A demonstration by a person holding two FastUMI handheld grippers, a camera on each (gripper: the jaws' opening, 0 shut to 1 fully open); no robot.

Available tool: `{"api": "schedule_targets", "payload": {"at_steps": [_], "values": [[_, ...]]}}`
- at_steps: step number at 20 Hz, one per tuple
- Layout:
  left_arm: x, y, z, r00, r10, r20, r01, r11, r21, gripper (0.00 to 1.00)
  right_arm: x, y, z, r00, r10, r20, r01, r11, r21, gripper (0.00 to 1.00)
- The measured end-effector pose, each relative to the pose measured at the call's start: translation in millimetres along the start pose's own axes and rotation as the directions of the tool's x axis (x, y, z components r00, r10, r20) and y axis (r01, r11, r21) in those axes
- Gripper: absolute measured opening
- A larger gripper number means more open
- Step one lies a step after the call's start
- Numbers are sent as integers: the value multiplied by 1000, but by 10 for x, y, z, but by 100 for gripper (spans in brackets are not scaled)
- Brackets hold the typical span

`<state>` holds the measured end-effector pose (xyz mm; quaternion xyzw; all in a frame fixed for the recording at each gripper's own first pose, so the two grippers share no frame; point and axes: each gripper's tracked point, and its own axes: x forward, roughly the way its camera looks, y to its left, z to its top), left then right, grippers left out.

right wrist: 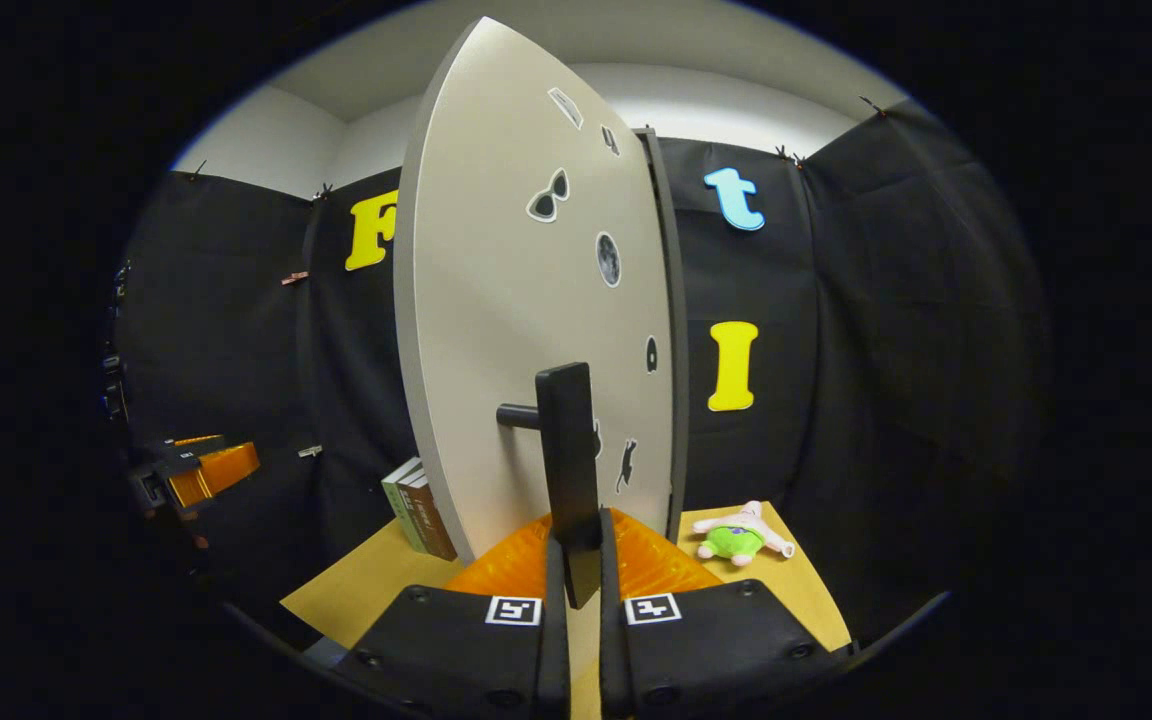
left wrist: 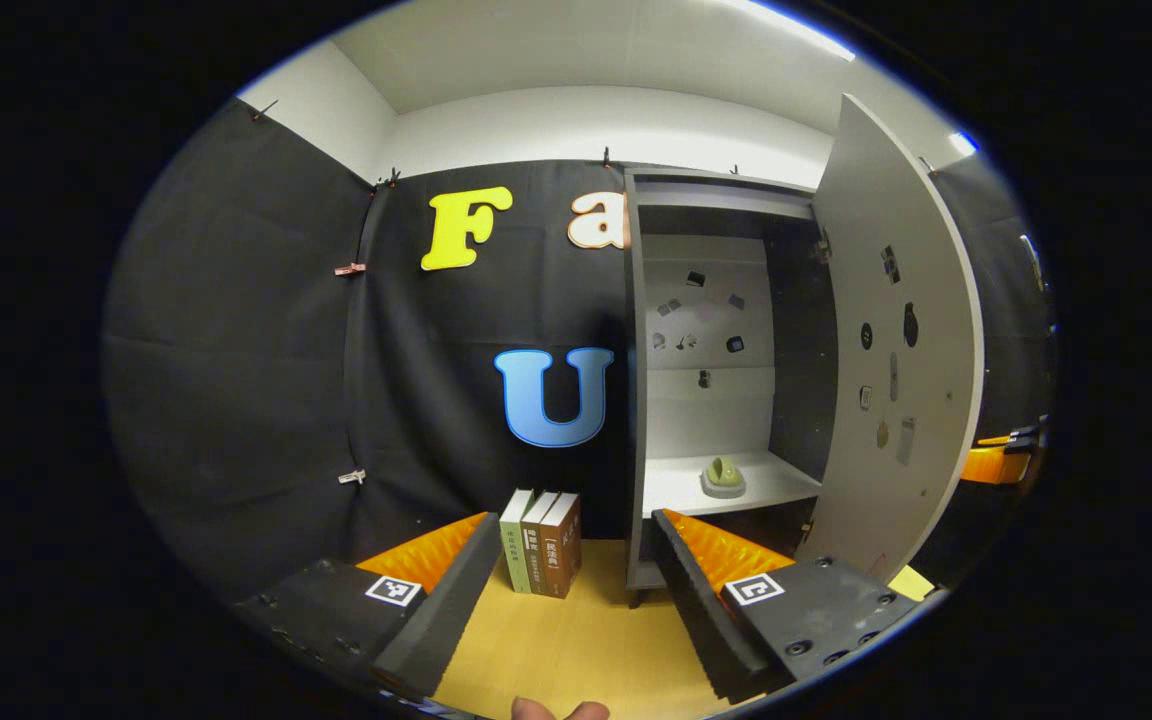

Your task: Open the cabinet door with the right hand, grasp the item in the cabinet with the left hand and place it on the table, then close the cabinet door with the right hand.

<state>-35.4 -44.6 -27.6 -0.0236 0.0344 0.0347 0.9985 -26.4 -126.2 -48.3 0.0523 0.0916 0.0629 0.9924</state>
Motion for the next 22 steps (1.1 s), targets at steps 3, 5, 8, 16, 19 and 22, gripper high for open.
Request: {"api": "schedule_targets", "payload": {"at_steps": [3,5,8,16,19,22], "values": [[-2,-136,10,1000,-1,-2,1,1000,5,94,-71,-287,14,999,-32,11,32,1000,-1,15],[-1,-218,25,1000,-3,-3,3,1000,8,94,-97,-471,49,998,-59,15,59,998,13,15],[21,-325,37,1000,-4,-8,4,1000,8,94,-139,-733,90,994,-107,23,107,994,7,14],[148,-657,62,999,-30,-13,30,999,20,92,-209,-852,93,996,-87,35,85,996,38,10],[220,-829,26,998,-55,-22,55,998,15,93,-317,-911,111,997,-58,42,55,996,67,19],[310,-983,29,997,-72,-28,73,997,17,95,-451,-905,108,998,-22,53,17,995,102,15]]}}
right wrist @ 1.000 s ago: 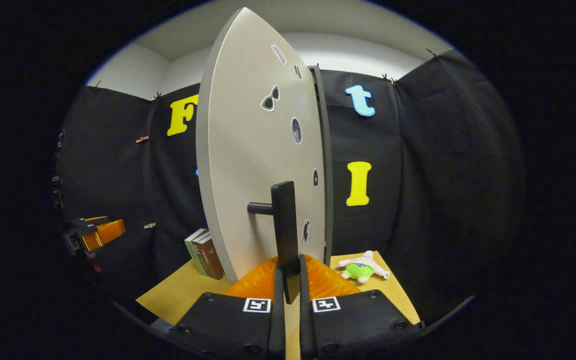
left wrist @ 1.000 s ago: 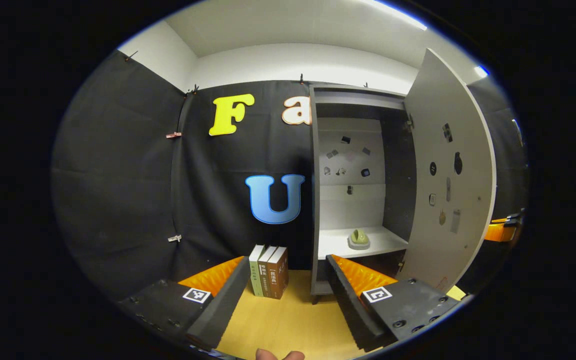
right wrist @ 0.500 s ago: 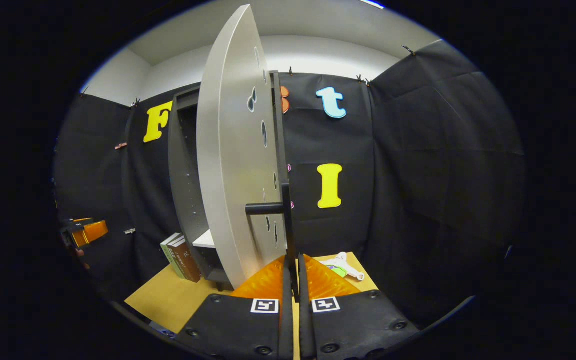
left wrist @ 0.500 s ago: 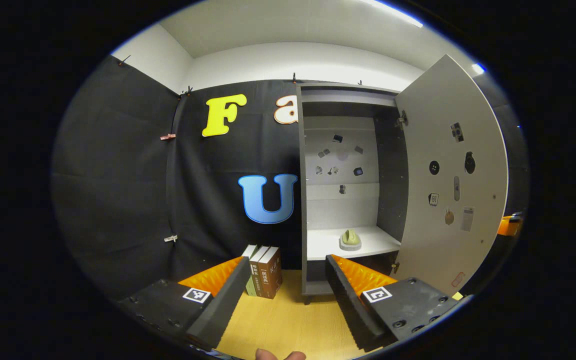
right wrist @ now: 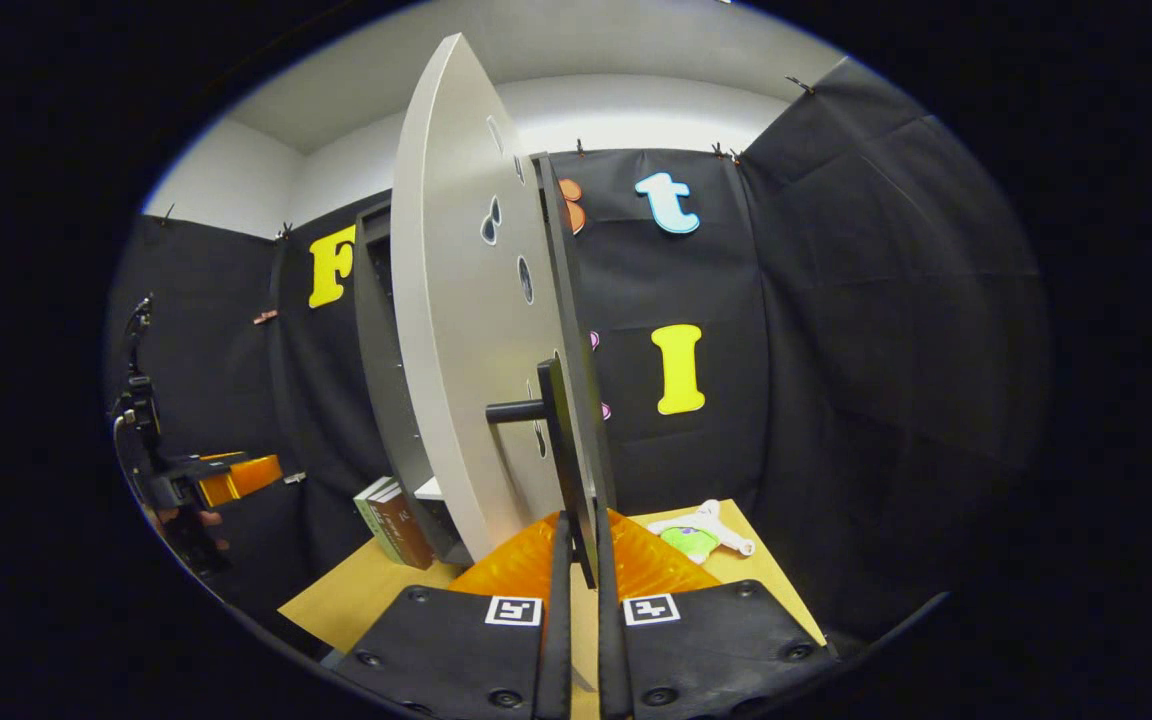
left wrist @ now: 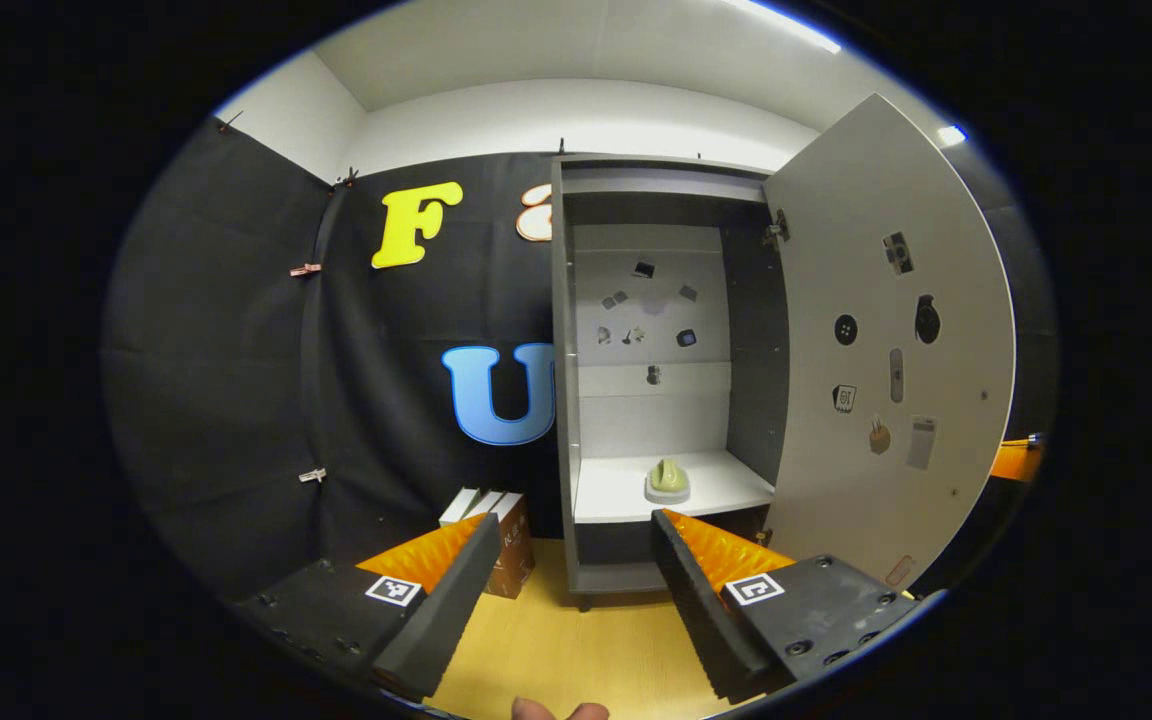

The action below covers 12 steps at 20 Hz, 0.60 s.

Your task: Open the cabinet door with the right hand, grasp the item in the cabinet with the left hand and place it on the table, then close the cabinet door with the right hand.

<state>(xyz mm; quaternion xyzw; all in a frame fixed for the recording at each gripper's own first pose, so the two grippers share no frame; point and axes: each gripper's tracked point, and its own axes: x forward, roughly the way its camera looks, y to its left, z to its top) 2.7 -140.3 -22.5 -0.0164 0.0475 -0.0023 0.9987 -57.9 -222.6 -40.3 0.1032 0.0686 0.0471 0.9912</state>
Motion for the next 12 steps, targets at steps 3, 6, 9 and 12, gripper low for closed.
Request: {"api": "schedule_targets", "payload": {"at_steps": [3,6,9,12], "values": [[125,-153,-16,1000,-19,-8,19,1000,-9,94,-64,-203,18,999,-40,19,41,998,-44,25],[301,-286,-12,999,-33,-20,33,999,-12,95,-100,-746,236,976,-206,71,209,977,-41,33],[589,-494,-111,996,-74,-56,74,997,-5,95,-88,-1096,195,942,-329,66,329,944,4,100],[1016,-738,-292,982,-138,-128,136,990,-23,95,-35,-1422,133,910,-407,71,408,913,5,98]]}}
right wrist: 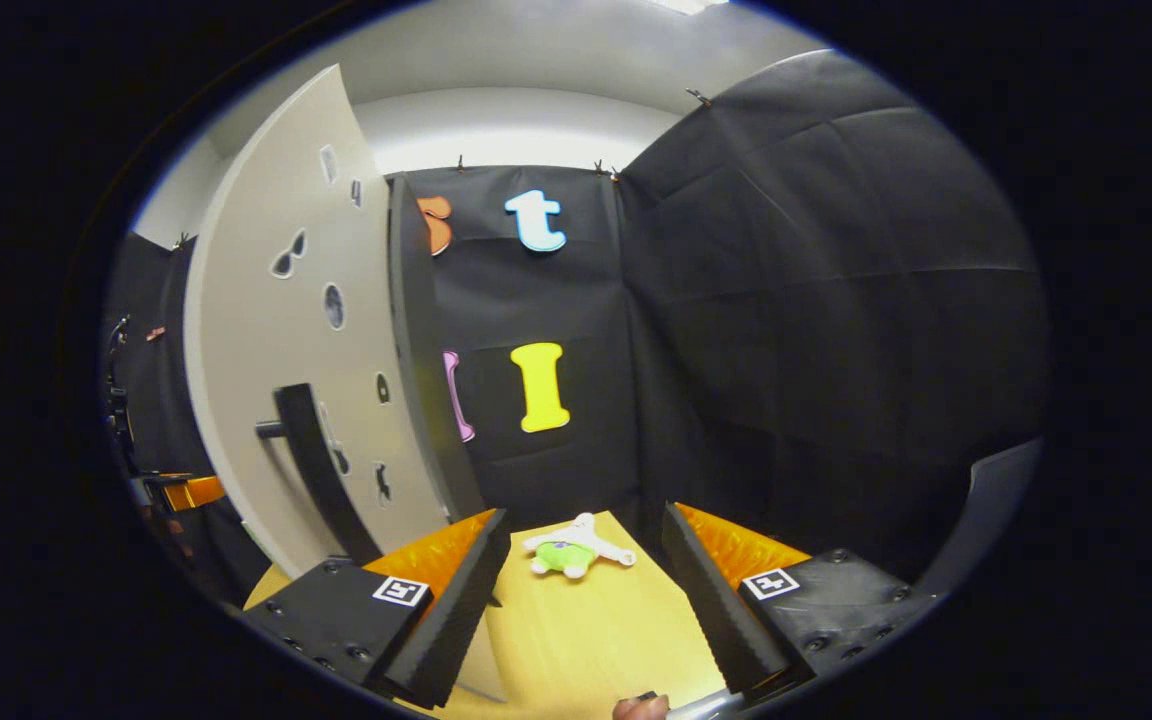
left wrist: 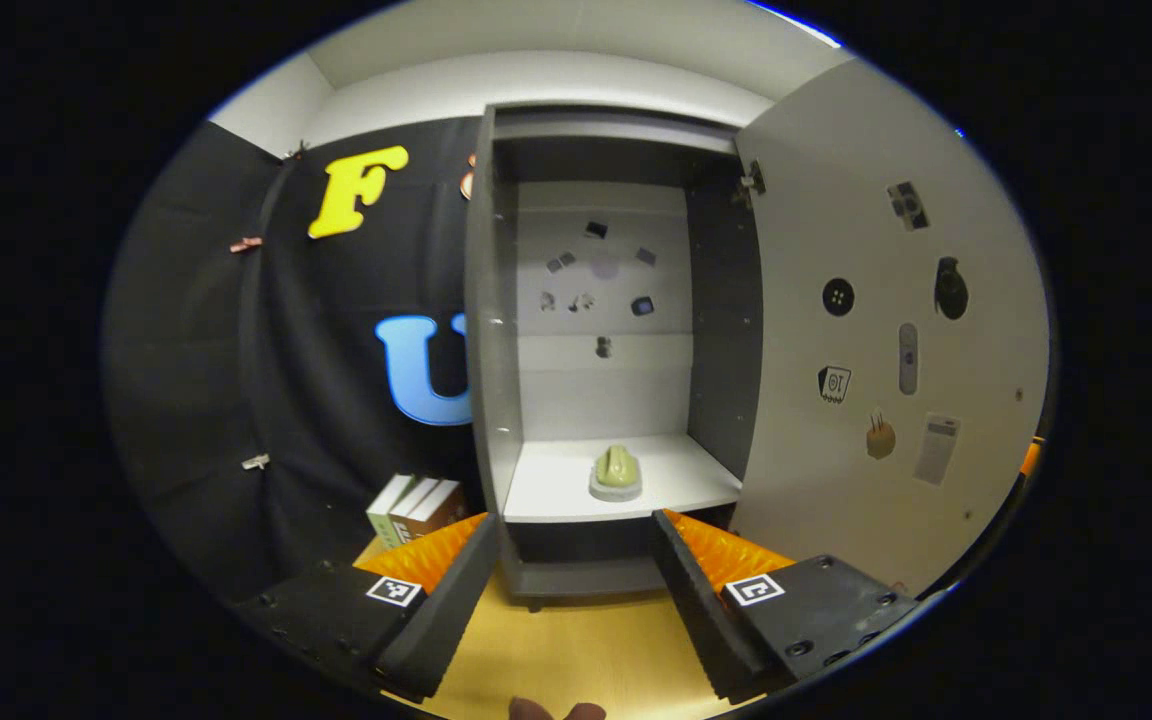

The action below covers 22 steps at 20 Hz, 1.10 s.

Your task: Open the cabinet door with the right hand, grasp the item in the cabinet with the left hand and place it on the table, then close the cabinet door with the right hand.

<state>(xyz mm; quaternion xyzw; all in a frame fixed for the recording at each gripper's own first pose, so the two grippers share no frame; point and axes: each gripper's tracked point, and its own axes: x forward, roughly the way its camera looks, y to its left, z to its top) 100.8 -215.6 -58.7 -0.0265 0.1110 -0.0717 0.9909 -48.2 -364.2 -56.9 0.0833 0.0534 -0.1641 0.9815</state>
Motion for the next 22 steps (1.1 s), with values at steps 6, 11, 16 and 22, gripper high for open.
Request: {"api": "schedule_targets", "payload": {"at_steps": [6,11,16,22], "values": [[1023,-275,54,988,-122,-100,120,993,-18,90,210,-315,-171,1000,-18,-17,17,995,-95,98],[1862,-392,11,962,-184,-200,178,983,-46,83,357,-519,-123,999,-31,22,34,990,-136,98],[2613,-307,-110,946,-152,-287,158,987,0,80,431,-833,-203,998,-66,-1,65,990,-128,98],[3196,-302,-262,925,-148,-350,155,988,-10,68,434,-1140,-288,994,-110,-27,104,983,-150,98]]}}
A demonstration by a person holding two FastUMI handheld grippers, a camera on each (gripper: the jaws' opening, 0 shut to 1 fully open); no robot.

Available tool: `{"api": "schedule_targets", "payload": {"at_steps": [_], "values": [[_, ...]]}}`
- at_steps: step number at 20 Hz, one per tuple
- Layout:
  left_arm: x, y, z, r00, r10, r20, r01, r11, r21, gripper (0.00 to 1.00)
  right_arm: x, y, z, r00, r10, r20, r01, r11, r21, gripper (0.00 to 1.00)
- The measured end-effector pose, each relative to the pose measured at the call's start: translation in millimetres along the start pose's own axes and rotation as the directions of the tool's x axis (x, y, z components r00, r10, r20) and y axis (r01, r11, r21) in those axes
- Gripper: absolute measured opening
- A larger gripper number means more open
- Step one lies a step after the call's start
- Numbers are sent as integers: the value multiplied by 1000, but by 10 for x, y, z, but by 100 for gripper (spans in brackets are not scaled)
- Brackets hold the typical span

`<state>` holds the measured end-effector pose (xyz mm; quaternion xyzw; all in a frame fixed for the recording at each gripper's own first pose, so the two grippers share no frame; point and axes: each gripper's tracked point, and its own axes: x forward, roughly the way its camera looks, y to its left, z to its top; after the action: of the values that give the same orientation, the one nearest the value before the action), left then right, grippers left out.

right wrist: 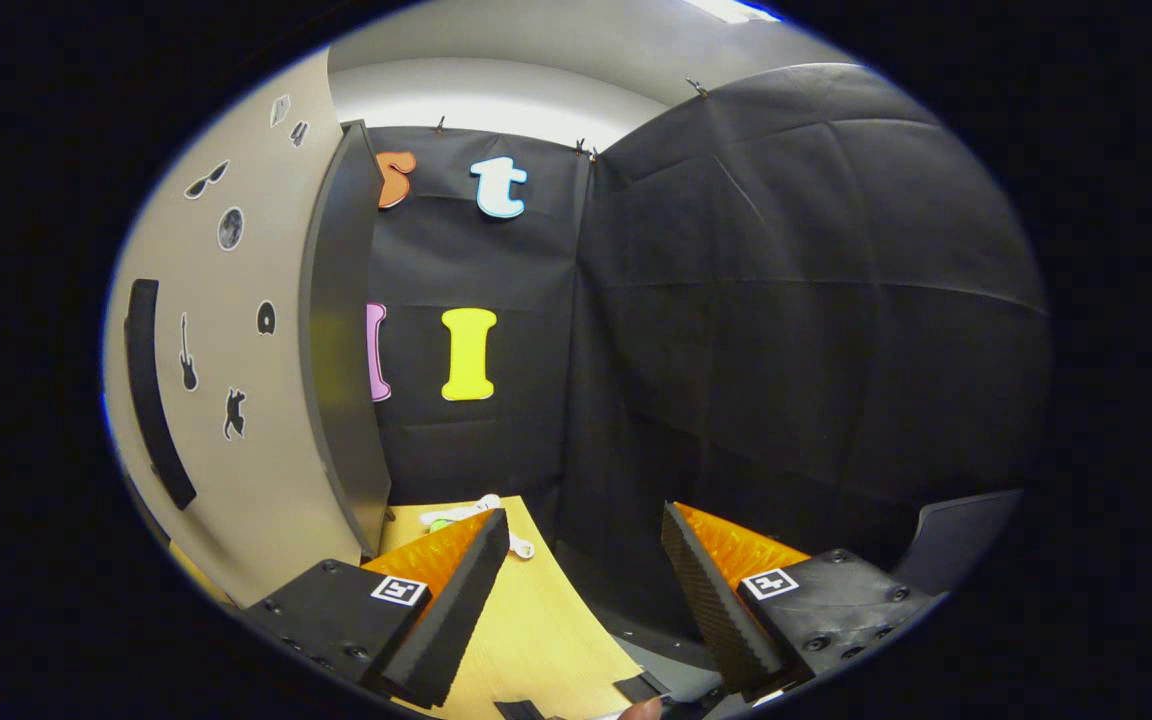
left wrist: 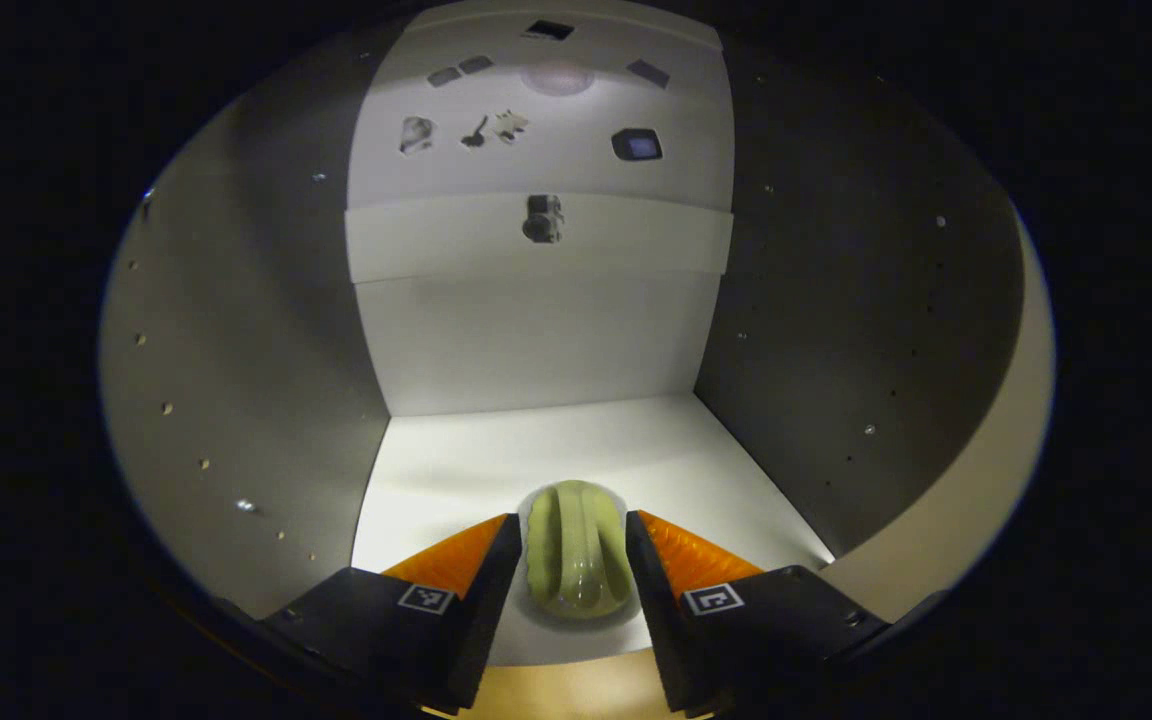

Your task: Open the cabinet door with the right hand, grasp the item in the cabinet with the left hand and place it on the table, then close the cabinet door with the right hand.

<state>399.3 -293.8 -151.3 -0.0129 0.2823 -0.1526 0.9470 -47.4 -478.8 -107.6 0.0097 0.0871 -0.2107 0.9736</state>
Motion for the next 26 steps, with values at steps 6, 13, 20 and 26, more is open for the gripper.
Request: {"api": "schedule_targets", "payload": {"at_steps": [6,13,20,26], "values": [[250,28,-110,999,11,-50,-10,1000,16,44,-22,-122,-57,1000,-19,-10,19,1000,-3,98],[-10,-19,-143,999,17,-40,-12,992,123,20,-112,83,-43,1000,16,-6,-16,1000,2,98],[-769,58,-179,998,-4,62,-2,995,97,20,-270,207,115,999,26,41,-27,1000,9,99],[-1459,128,-652,995,-10,95,2,996,85,20,-403,429,238,996,52,68,-52,999,5,94]]}}
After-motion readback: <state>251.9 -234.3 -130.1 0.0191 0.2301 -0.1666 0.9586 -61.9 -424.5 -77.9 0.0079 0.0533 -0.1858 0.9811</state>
